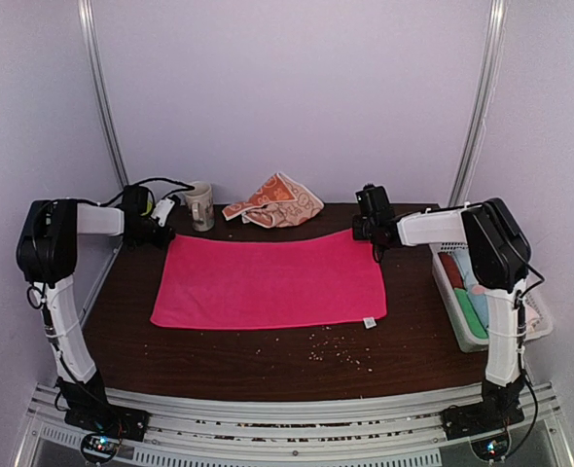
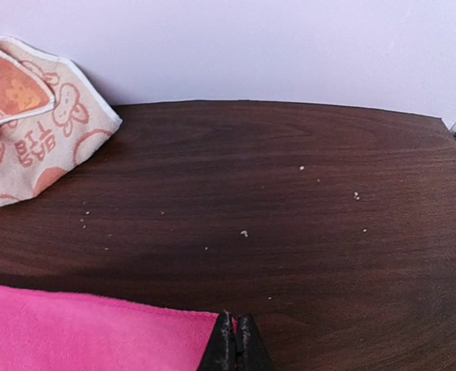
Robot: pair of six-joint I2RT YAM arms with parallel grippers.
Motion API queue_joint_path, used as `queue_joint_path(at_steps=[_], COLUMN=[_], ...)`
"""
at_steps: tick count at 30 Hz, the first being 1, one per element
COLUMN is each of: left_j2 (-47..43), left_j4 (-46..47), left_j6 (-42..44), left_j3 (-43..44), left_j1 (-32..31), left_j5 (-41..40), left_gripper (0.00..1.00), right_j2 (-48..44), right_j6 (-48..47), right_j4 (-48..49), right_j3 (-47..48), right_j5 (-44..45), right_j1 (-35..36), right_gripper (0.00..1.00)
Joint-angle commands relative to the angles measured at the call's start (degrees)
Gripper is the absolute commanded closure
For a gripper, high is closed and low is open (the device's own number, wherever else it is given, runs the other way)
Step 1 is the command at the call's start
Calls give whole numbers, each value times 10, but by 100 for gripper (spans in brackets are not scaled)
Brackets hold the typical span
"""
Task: Roll the towels
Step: Fold the towel at the center of the board.
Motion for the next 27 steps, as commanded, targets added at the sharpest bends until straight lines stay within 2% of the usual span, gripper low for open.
queue_joint_path(at_steps=[1,5,14,27], left_j2=[-27,-57,-110,-174], left_j4=[61,83,106,71], left_j6=[39,63,105,171], left_j3=[-37,-77,-145,-209], left_j1=[-2,-2,6,44], left_j5=[23,45,94,172], left_gripper=[100,100,100,100], right_j2=[-46,-83,-171,-234], right_j6=[-9,-8,-7,-8], right_j4=[20,10,16,-11], right_j3=[-42,-90,-204,-288], right_j5=[-82,-106,-90,-113], right_j1=[-2,3,5,5], right_gripper=[100,100,100,100])
